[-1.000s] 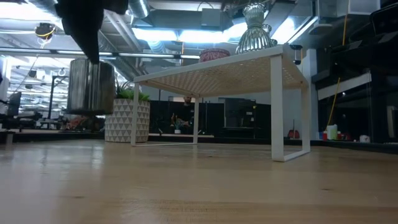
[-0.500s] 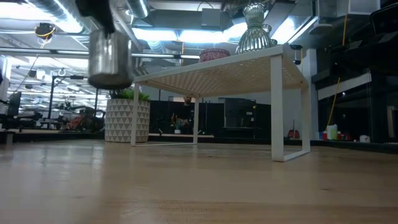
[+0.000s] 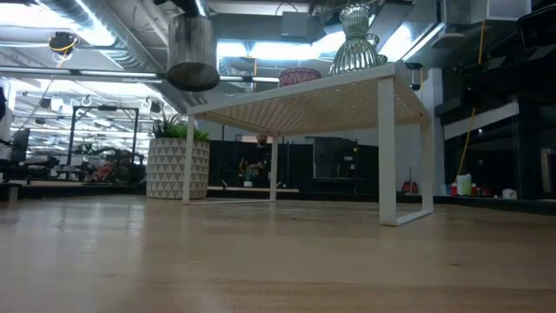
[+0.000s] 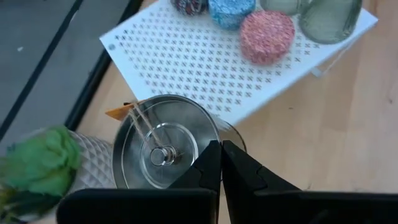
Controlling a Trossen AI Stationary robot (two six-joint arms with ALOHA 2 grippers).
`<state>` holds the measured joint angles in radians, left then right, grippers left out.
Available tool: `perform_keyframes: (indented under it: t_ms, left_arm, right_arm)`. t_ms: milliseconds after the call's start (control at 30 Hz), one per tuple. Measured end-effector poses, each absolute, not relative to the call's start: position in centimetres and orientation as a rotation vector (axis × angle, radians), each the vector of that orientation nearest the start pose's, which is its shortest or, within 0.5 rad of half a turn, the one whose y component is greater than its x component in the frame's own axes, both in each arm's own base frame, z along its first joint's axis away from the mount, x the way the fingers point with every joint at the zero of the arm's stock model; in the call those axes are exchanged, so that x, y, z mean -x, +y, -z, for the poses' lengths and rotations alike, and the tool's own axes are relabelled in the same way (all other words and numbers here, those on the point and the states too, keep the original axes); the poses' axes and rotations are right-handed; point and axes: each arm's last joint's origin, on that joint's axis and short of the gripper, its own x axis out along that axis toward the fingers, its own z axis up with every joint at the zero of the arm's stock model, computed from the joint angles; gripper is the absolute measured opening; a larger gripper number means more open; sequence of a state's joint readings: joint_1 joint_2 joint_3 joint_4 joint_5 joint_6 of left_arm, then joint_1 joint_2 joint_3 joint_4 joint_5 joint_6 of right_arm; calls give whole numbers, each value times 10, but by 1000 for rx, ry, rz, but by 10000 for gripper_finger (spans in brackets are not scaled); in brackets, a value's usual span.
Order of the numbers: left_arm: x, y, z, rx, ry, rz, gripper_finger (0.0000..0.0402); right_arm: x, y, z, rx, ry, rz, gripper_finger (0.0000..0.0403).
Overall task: Pick & Place candle stick holders
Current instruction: Put the right silver scented candle on the shelf
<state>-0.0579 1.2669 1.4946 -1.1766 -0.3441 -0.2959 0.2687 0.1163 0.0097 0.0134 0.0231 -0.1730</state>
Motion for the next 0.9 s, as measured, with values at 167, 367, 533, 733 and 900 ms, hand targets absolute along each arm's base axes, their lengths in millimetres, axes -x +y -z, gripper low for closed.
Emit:
perform_keyframes:
  t_ms: [167, 367, 533, 733, 900]
  left_arm:
    - [-236, 18, -395, 63, 918, -384, 1]
    - [-267, 46, -394, -4, 975, -348, 0]
    - [-295, 71, -394, -59, 994, -361, 0]
    - [-319, 85, -387, -48, 1021, -353, 1]
    - [-321, 86, -385, -88, 1040, -367, 1]
  right_arm:
    - [-101, 27, -159, 185, 71, -253, 112]
    - [-100, 27, -159, 185, 71, -253, 112]
    - [-100, 27, -159, 186, 71, -253, 112]
    - [-100, 27, -159, 185, 71, -253, 112]
    - [-101, 27, -159, 186, 71, -253, 112]
